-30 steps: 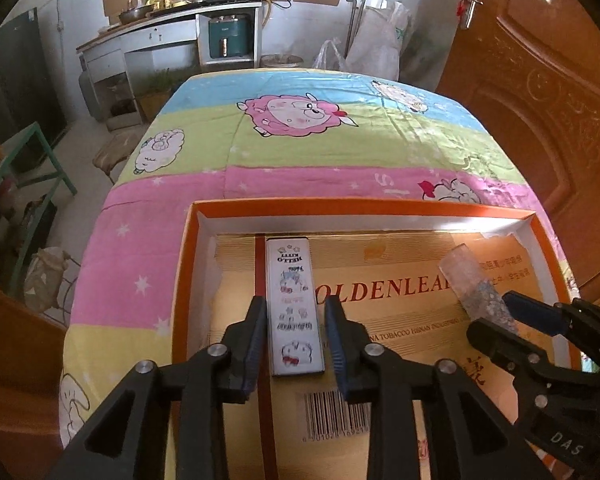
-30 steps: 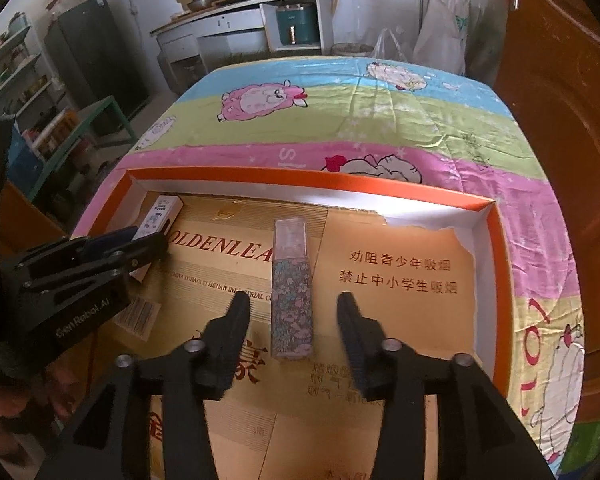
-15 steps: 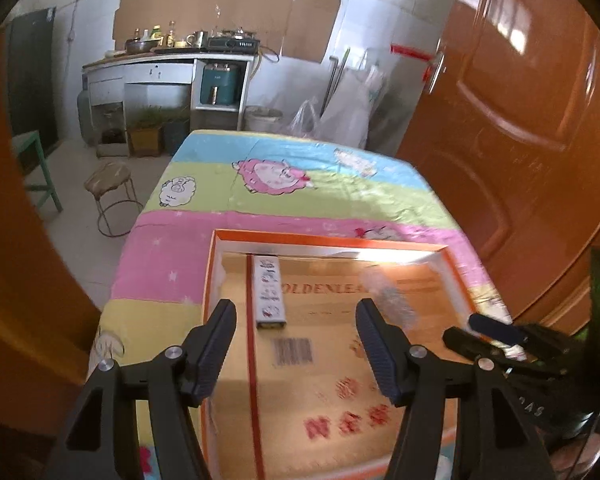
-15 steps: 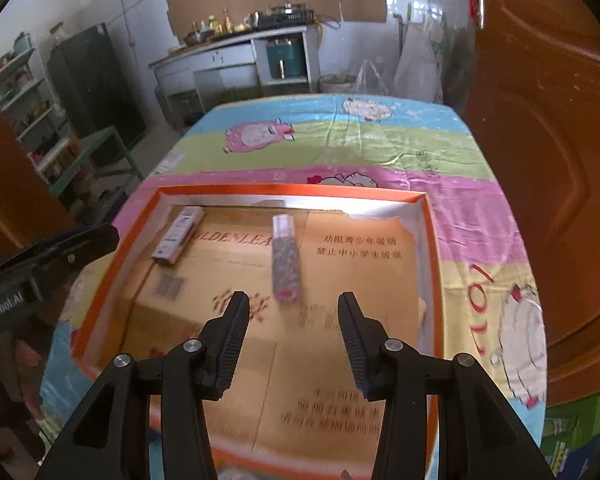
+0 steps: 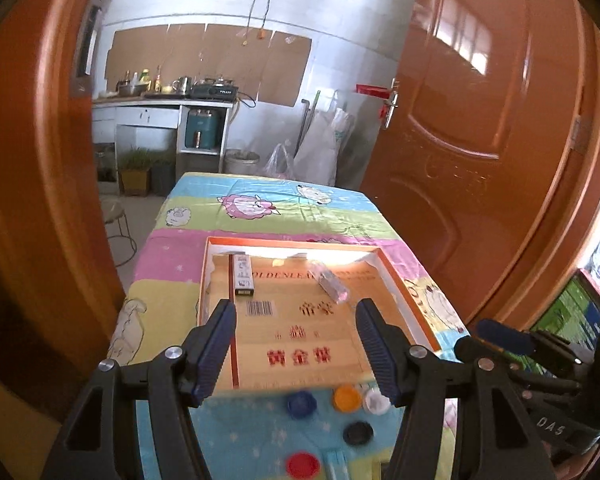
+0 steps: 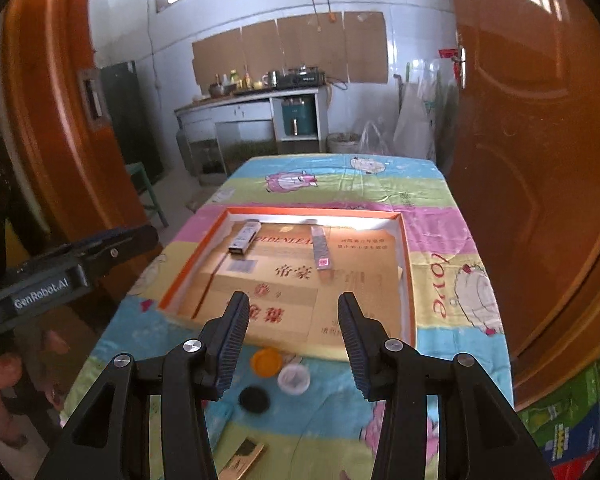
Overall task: Organize rigid objects
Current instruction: 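Withdraw both tools from the tray back toward the loose items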
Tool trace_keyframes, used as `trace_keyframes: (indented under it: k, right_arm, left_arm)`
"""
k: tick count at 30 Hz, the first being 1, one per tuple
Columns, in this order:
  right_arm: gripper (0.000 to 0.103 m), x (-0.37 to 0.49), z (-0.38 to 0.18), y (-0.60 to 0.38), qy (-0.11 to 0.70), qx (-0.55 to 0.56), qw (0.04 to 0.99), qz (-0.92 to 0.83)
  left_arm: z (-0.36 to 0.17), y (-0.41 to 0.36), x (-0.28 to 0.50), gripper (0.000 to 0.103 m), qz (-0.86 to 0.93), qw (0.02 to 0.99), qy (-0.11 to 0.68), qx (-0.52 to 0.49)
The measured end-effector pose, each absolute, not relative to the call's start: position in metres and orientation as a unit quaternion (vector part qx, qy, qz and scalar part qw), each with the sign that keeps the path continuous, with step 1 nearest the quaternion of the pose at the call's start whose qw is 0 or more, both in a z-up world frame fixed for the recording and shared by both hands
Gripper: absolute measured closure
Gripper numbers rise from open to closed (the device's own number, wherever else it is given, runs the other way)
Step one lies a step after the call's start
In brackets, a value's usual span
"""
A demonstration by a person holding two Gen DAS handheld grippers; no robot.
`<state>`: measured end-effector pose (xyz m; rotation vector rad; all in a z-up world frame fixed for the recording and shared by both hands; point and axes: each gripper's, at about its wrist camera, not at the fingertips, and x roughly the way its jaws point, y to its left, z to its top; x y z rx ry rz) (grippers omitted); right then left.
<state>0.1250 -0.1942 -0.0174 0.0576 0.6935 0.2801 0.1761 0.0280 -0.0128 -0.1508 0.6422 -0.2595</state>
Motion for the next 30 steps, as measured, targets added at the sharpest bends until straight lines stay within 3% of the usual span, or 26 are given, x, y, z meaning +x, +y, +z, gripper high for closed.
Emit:
trace_keyframes:
  k: [15,25,30]
  right_arm:
    - [0.055,0.020,-0.041,-0.173,0.331,0.009,0.936,0.119]
    - [0.055,0.018,-0.081,-0.159,0.369,0.016,0.923,0.105]
    - [0.055,0.038,-0.118,-0.161,0.426,0.054,0.900,0.078]
  left_arm:
    - [-0.029,0.035,0.061,0.041,-0.058,0.961,0.270,-0.032]
    - [-0.038,0.036,0.040,0.041,-0.025,0.965,0.260,-0.003]
    - [-0.053,0.042,0.042,0.041,-0.020,0.962,0.272,-0.010]
